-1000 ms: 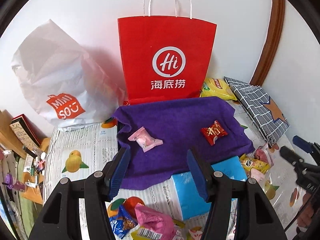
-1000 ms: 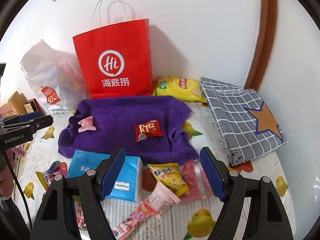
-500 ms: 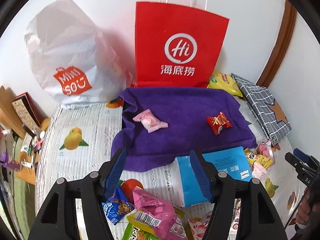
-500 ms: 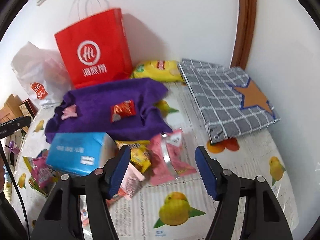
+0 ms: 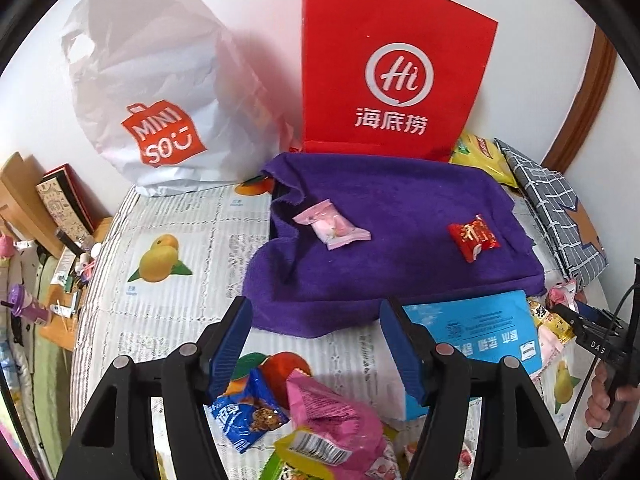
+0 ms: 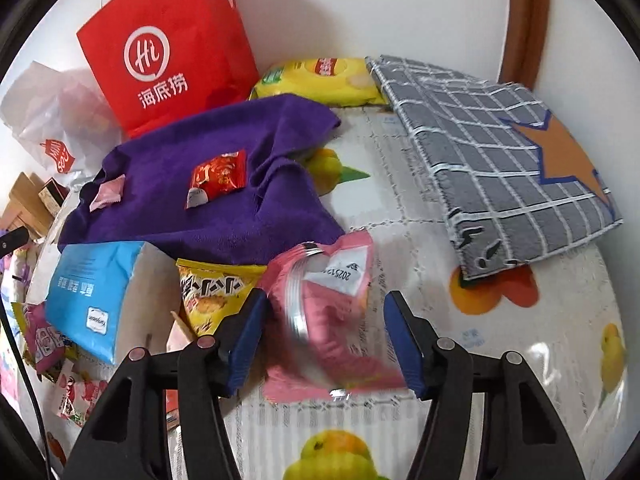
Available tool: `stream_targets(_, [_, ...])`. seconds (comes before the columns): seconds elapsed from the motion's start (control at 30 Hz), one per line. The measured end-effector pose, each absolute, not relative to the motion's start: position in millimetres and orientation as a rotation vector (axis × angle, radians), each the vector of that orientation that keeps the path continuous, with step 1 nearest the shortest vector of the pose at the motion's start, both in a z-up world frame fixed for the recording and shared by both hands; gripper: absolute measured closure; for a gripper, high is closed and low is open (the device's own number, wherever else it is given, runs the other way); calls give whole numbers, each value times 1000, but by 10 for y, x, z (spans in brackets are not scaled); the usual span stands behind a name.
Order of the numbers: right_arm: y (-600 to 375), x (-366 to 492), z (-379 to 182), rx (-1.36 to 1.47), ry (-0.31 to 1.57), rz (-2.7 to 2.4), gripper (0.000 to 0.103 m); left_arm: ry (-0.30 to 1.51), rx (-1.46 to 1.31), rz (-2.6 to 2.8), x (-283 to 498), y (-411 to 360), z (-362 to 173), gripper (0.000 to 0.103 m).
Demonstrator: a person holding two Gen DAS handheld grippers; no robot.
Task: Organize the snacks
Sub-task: 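Grasp the pink wafer bag with the right tool, then grasp the blue biscuit packet with the left tool while the right tool holds the pink wafer bag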
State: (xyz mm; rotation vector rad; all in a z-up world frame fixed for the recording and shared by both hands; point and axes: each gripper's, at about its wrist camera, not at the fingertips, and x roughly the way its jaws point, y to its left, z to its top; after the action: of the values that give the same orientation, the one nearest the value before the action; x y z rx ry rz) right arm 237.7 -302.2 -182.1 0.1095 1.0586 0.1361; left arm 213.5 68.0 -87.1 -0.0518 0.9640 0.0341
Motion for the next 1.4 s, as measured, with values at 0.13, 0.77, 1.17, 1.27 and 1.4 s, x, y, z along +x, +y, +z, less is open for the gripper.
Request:
stream_targets(0.13, [-3037, 2409, -1898, 106, 1099, 141, 41, 969, -63, 48, 2068, 767, -891, 38])
stream_targets(0.77, [-3077, 1617, -1324, 121, 982, 76, 57, 937, -91, 31, 1451, 894, -773, 38])
stream_targets(1.17, [-2488, 1246, -1074, 105, 912, 185, 57, 938, -97, 69, 1177, 1053, -837, 38])
stream_targets(1.27, [-2394, 1206, -1103, 92, 906, 196, 57, 952, -88, 70, 1136, 1097, -894, 38])
stream_targets(1.4, [-2327, 1179, -1136, 74, 902, 189, 57, 975, -111, 89, 1103, 1252, -1002, 38])
